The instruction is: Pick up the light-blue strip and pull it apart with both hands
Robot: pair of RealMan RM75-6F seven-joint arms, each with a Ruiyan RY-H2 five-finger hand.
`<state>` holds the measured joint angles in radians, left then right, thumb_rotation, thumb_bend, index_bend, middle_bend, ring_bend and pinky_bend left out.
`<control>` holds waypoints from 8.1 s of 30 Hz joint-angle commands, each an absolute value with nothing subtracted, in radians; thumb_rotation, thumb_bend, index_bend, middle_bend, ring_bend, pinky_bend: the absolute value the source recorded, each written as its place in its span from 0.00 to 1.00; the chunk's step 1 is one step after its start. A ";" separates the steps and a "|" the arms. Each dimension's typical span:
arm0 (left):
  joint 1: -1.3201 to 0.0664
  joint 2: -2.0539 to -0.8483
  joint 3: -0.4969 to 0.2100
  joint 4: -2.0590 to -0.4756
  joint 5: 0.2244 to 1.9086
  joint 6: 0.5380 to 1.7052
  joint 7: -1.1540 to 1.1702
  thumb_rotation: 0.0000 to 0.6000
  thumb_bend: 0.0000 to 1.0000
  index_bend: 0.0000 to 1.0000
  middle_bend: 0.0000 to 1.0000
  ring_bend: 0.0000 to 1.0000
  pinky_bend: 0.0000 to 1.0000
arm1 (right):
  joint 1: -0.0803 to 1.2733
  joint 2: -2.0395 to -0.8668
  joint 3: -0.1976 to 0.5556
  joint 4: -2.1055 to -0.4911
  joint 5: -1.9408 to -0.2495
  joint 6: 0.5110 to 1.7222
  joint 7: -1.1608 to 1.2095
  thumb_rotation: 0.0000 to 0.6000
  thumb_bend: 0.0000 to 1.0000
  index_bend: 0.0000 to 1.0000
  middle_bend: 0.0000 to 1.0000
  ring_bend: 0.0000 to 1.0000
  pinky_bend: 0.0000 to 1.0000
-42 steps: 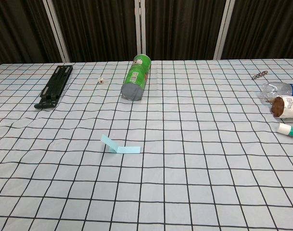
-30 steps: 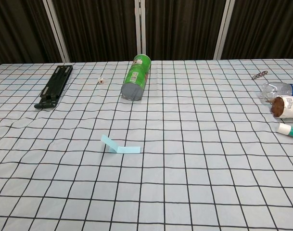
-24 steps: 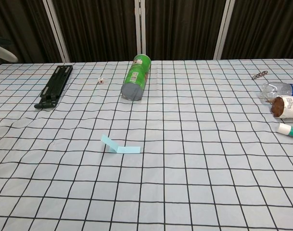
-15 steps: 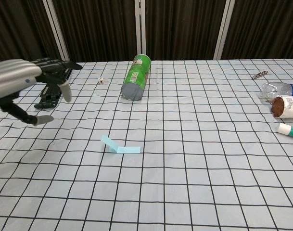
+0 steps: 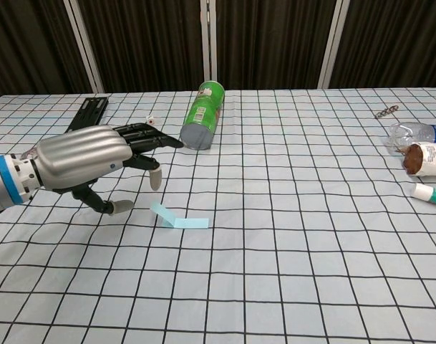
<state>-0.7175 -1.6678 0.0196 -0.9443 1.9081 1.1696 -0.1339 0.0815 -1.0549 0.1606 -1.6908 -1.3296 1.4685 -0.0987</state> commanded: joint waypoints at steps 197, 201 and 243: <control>-1.212 -1.628 -0.413 -1.692 0.602 1.140 0.613 1.00 0.61 0.88 0.00 0.00 0.00 | 0.665 -1.514 0.302 -1.673 -0.955 1.009 -0.001 1.00 0.53 0.74 0.09 0.00 0.00; -1.204 -1.606 -0.417 -1.716 0.603 1.151 0.615 1.00 0.61 0.88 0.00 0.00 0.00 | 0.657 -1.515 0.289 -1.664 -0.957 1.007 0.001 1.00 0.53 0.74 0.09 0.00 0.00; -0.432 -1.140 0.081 -1.757 1.288 1.536 0.086 1.00 0.00 0.00 0.00 0.00 0.00 | 0.303 -1.180 0.012 -1.491 -1.543 1.498 0.048 1.00 0.00 0.00 0.00 0.00 0.00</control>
